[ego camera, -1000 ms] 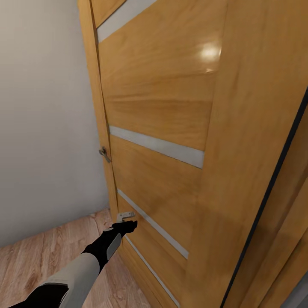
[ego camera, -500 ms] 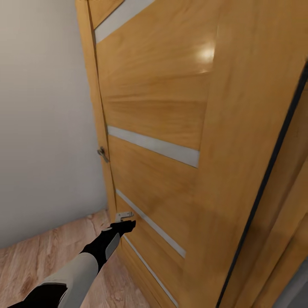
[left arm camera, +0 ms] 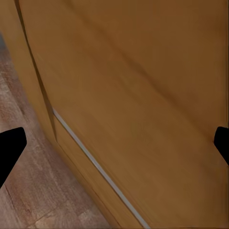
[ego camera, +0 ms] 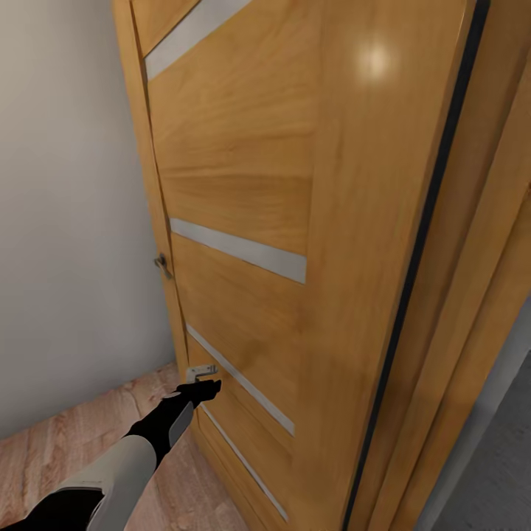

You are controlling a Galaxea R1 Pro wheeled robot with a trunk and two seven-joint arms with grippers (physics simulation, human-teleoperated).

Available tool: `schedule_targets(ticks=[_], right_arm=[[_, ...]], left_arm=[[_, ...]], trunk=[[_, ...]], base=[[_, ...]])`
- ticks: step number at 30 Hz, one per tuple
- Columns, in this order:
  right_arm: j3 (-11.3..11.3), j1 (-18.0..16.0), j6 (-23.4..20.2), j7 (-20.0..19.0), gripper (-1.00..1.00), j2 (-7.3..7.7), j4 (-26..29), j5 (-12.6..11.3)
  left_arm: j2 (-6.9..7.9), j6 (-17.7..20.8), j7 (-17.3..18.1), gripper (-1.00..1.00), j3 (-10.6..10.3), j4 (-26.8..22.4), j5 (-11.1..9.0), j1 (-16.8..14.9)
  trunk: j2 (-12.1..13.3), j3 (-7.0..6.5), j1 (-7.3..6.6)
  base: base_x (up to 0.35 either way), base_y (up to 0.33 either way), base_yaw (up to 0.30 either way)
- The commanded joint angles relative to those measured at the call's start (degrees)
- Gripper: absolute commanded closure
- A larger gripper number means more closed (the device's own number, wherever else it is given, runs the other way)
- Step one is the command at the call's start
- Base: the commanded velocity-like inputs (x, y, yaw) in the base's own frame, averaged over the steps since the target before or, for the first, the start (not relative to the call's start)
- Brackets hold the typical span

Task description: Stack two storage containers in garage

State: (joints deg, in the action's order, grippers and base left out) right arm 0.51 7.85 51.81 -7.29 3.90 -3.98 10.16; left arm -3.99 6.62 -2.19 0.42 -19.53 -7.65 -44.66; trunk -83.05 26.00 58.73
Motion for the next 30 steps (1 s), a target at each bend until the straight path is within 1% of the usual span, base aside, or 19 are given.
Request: schedule_targets(ticks=[1,30], right_arm=[[0.0,0.0,0.2,-0.2,-1.00,-0.01,-0.1,-0.1],[0.1,0.0,0.0,-0.1,-1.00,0.06,-0.1,0.0]], left_arm=[[-4.00,0.3,0.2,-1.00,-0.3,-0.1,-1.4,0.0],[-4.00,0.3,0.2,-1.00,-0.3,-0.1,-1.4,0.0]], trunk=[[0.0,0.04,0.00],[0.0,0.02,0.00]], base=[[0.000,0.000,-0.053],[0.000,0.000,-0.004]])
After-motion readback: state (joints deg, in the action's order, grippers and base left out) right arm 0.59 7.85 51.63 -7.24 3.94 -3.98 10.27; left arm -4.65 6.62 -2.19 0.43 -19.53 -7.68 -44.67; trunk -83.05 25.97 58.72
